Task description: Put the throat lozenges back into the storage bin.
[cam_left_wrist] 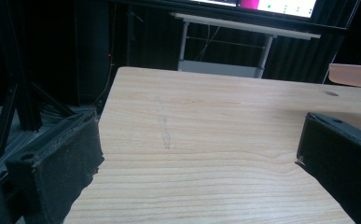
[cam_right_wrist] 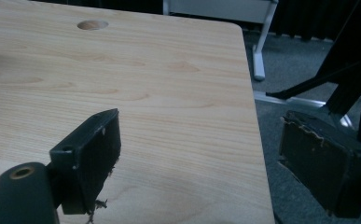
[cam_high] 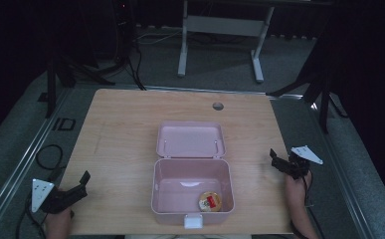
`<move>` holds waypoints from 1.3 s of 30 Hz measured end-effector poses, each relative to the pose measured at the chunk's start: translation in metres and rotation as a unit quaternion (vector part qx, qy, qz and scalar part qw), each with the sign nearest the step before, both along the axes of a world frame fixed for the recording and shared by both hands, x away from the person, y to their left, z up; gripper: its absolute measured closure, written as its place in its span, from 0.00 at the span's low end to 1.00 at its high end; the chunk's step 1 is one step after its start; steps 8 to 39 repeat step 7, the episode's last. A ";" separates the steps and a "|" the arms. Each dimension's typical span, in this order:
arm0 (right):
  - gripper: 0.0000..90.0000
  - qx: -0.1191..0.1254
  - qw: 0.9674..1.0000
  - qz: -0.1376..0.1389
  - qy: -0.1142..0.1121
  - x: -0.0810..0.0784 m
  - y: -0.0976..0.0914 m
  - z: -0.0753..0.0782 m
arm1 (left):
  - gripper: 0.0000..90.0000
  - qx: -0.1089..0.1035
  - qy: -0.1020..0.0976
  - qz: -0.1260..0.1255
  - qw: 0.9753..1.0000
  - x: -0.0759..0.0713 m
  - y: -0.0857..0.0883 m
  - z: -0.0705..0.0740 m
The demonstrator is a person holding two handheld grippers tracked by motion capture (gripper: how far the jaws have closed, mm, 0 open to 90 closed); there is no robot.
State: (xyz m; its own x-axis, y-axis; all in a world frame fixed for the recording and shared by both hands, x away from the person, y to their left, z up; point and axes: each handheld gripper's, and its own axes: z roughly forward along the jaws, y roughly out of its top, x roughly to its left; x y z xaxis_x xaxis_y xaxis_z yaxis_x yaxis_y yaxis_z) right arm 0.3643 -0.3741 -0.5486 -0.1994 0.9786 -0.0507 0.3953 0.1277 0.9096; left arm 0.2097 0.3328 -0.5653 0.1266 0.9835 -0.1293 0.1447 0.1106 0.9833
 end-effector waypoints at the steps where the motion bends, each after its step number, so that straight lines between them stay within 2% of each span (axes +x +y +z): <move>1: 0.14 0.005 1.000 0.000 0.003 0.000 -0.001 0.000 | 0.00 0.001 0.000 0.000 1.000 0.000 0.000 0.000; 5: 0.14 0.015 1.000 0.002 0.009 0.001 -0.003 -0.001 | 0.00 -0.001 -0.001 0.000 1.000 0.000 0.000 0.000; 7: 0.14 0.009 1.000 0.001 0.011 0.002 -0.002 -0.001 | 0.00 0.000 -0.001 -0.001 1.000 0.000 0.000 0.000; 39: 0.14 0.009 1.000 0.001 0.011 0.002 -0.002 -0.001 | 0.00 0.000 -0.001 -0.001 1.000 0.000 0.000 0.000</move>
